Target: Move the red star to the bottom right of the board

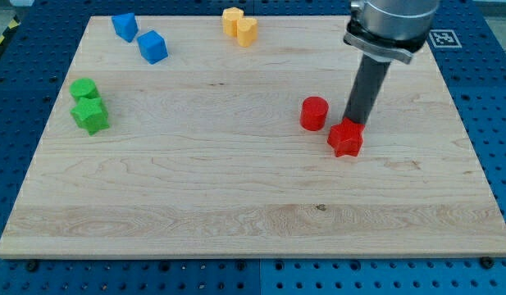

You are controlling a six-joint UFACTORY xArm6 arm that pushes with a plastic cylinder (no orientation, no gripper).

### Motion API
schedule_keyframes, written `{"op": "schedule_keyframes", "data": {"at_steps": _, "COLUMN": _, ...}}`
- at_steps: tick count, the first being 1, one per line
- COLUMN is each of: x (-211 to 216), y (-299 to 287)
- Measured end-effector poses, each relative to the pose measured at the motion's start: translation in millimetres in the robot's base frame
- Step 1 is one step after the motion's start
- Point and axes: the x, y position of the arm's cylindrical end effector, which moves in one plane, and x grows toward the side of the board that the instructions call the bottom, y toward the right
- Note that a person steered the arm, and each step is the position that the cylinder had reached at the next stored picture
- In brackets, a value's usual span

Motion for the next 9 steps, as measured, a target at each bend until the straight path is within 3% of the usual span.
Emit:
{"op": "schedule_keyframes", "data": {"at_steps": 1, "x": -11.0, "y": -20.7}}
{"op": "schedule_keyframes", "data": {"at_steps": 2, "x": 16.1, "y": -35.8}}
{"op": "schedule_keyframes", "data": {"at_steps": 6, "x": 70.2, "y": 64.8}}
{"op": "schedule_keyframes", "data": {"at_steps": 8, "x": 70.4, "y": 16.6}}
{"op": "schedule_keyframes", "data": {"at_steps": 9, "x": 80.5, "y": 24.1}}
